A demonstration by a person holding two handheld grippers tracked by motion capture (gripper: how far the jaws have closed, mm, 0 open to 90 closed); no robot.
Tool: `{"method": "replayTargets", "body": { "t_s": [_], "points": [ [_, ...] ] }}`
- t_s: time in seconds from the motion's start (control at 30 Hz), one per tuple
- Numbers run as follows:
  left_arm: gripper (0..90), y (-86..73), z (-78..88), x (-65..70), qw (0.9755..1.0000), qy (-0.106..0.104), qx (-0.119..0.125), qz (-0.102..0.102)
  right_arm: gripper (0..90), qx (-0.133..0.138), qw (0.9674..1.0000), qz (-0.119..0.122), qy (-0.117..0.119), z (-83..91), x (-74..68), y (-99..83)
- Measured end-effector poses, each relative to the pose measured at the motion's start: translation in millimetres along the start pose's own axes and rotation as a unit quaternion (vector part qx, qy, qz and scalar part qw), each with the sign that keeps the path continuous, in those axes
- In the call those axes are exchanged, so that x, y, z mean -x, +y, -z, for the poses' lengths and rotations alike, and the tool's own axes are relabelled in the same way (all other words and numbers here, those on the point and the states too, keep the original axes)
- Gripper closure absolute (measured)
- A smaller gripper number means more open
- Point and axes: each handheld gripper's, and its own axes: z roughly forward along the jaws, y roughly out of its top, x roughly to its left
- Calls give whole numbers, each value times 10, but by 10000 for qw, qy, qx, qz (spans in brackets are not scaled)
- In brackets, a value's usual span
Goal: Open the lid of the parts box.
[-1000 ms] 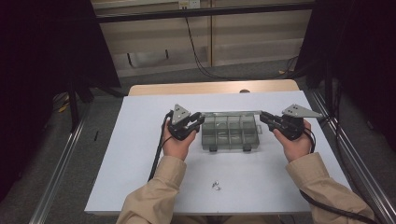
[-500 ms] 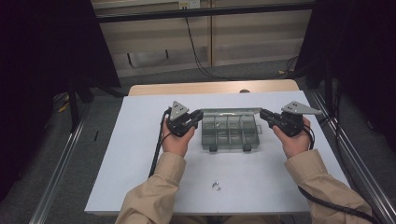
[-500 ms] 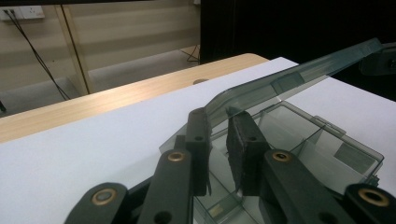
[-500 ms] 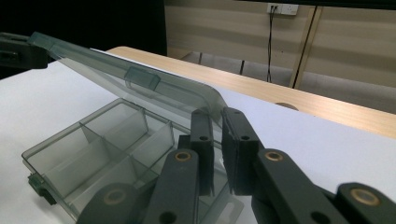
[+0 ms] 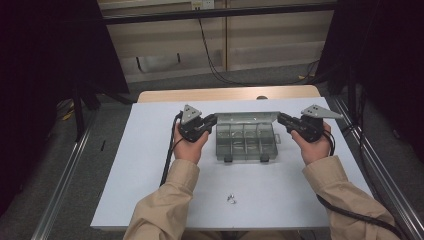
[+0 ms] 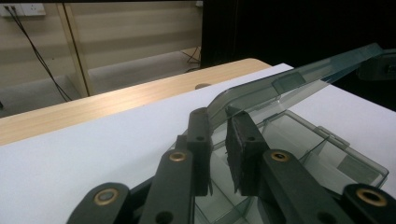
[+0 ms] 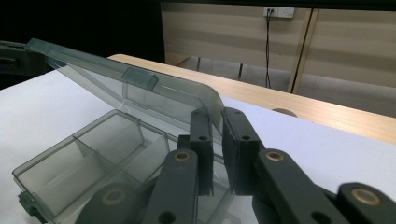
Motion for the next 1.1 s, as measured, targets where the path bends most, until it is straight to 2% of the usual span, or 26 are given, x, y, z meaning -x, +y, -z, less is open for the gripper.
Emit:
{"method": "replayTargets", "body": {
  "t_s": [0.8, 1.1],
  "points": [
    [817, 109, -106, -74, 9999, 95, -45, -1, 836, 19, 9999, 102, -104, -126, 63, 99],
    [817, 127, -161, -100, 9999, 128, -29, -4, 833, 75, 9999, 39, -94, -179, 94, 85]
  ]
}}
